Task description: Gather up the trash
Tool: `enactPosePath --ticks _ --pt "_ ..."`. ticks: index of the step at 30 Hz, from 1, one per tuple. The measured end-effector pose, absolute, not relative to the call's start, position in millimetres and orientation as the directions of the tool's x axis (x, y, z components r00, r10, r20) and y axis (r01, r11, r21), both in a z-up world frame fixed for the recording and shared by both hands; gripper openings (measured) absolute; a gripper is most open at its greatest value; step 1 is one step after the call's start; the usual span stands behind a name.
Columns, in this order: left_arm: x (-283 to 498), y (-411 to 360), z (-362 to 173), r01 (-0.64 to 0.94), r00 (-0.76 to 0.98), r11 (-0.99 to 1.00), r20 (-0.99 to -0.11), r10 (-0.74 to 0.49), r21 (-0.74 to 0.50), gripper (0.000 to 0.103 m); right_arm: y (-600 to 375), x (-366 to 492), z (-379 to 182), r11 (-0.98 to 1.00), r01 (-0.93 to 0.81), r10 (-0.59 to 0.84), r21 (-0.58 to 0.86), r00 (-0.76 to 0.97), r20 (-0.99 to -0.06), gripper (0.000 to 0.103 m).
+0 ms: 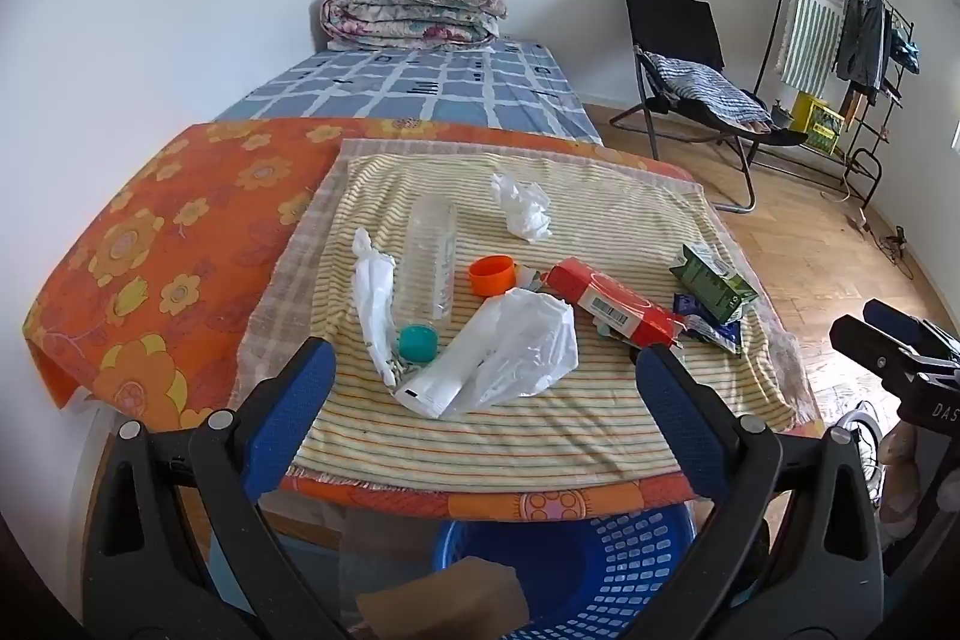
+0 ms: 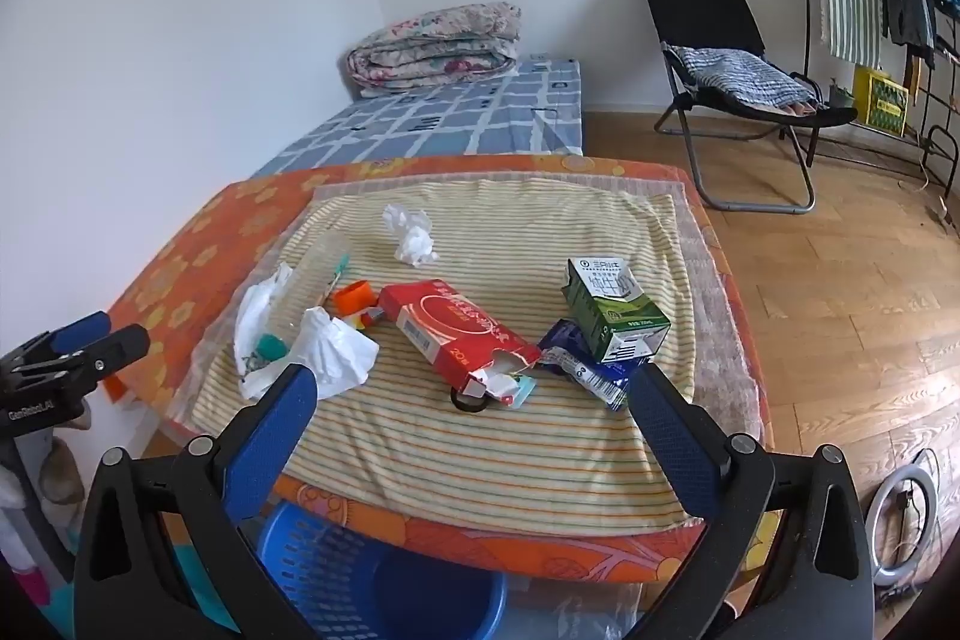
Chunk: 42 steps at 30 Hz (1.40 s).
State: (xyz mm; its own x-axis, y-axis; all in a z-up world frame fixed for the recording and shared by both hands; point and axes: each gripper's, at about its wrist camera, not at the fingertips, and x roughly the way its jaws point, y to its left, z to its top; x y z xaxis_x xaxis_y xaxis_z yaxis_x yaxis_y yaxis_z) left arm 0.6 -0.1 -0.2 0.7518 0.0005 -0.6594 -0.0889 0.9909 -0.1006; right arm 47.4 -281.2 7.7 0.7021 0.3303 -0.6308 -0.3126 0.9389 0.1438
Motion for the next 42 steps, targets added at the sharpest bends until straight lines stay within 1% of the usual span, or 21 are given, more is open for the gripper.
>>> enactPosePath --ticks 13,17,42 --pt "6.4 -1.6 -5.3 -0.086 0.757 0.992 -0.653 0.002 -0.096 0.102 -276.2 48.4 2.3 0.94 -0.317 0.322 0.128 0.697 -0.641 0.102" --pt "1.2 -2.5 3.8 -0.084 0.766 0.992 -0.642 0.007 -0.09 0.102 -274.9 47.7 2.2 0.939 -0.322 0.322 0.123 0.693 -0.644 0.103" --pt "0.5 -11.9 8.3 -0.087 0.77 0.991 -0.638 0.004 -0.098 0.102 -272.1 47.3 -2.2 0.938 -0.327 0.321 0.117 0.689 -0.65 0.103"
